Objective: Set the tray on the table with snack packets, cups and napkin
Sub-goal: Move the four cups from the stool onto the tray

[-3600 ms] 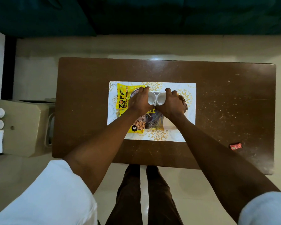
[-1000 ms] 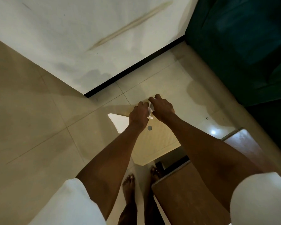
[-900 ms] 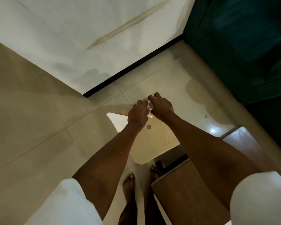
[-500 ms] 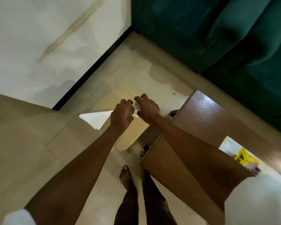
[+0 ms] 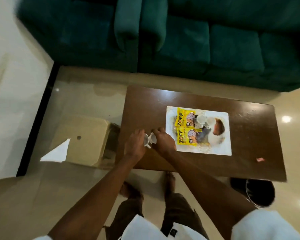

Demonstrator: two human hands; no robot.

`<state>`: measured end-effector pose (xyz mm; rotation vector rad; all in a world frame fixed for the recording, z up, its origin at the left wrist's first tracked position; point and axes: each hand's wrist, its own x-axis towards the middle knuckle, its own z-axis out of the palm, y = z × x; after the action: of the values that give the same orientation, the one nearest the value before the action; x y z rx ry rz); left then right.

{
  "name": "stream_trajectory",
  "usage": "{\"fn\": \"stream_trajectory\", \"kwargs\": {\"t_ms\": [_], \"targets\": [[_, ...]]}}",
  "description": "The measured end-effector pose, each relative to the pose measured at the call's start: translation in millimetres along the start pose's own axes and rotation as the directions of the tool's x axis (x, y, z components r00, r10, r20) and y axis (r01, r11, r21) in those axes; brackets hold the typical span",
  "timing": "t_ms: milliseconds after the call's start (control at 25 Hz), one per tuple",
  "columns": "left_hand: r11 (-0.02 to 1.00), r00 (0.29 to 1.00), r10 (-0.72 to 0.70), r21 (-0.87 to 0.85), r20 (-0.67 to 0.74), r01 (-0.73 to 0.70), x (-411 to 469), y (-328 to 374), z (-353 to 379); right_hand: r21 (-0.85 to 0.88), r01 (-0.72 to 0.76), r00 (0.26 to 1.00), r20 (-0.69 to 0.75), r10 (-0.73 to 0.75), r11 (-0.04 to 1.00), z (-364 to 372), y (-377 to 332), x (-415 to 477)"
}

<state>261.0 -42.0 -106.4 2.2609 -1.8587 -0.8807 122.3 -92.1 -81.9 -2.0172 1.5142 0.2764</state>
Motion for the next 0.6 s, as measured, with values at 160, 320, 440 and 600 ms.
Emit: {"fn": "stream_trajectory", "kwargs": {"t_ms": [160, 320, 440, 600], "targets": [[0.993, 0.982, 0.112, 0.009, 0.151, -0.114, -6, 99, 25, 0.000, -0.138, 0.990, -0.032, 0.138, 0.990, -38, 95, -50], [0.994, 0.970, 0.106, 0.010, 0.217, -0.111, -1, 196, 55, 0.013, -0.195, 0.979, -0.051, 0.195, 0.981, -69, 186, -74], [0.997, 0.959, 0.058, 0.027, 0.277, -0.068, 8, 252, 86, 0.084, -0.219, 0.974, -0.034, 0.223, 0.972, -81, 245, -81], [0.998, 0.961, -0.024, 0.060, 0.275, 0.008, 35, 301, 121, 0.147, -0.260, 0.964, -0.011, 0.264, 0.954, -87, 320, -75]]}}
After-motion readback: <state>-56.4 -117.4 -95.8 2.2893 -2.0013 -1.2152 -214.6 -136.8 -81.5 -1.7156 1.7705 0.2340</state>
